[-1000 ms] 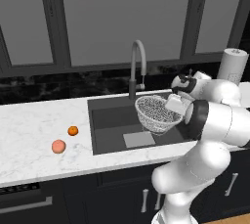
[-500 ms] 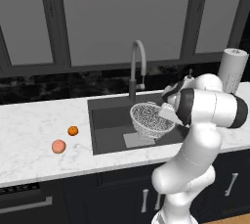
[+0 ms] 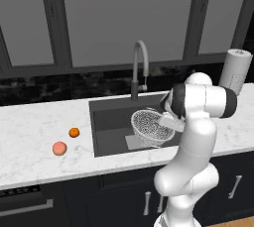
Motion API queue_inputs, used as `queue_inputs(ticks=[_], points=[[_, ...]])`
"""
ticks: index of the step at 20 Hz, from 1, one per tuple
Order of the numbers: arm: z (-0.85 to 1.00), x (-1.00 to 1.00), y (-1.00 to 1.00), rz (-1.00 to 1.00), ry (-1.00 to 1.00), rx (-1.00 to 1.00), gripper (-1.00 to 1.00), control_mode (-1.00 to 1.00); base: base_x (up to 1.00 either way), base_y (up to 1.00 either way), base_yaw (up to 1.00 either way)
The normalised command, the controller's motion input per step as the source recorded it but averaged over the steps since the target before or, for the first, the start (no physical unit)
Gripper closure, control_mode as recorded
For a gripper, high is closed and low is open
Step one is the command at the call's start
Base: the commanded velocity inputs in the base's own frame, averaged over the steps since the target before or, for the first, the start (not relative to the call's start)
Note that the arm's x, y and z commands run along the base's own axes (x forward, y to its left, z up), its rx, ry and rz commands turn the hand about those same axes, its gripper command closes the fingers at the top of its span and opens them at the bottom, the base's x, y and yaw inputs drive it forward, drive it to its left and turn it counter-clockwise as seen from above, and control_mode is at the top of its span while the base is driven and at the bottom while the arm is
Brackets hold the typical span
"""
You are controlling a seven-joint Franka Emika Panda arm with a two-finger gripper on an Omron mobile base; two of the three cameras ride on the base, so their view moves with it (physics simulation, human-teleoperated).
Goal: Put the colander in the sink, put the peach, tangerine in the colander, and turn on the sink faucet and pour water over the colander.
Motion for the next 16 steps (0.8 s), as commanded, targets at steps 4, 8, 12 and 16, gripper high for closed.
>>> queue_inputs(ticks=[4,8,12,16], points=[[-0.38,0.03,0.05,0.02,-0.04,-0.04,1.00,-1.00,0.00,0.00,0.00],[-0.34,0.04,0.20,0.00,-0.03,-0.04,1.00,-1.00,0.00,0.00,0.00],[-0.09,0.07,0.32,-0.01,-0.01,-0.02,1.00,-1.00,0.00,0.00,0.00],[0.00,0.00,0.35,-0.16,0.00,0.00,1.00,-1.00,0.00,0.00,0.00]])
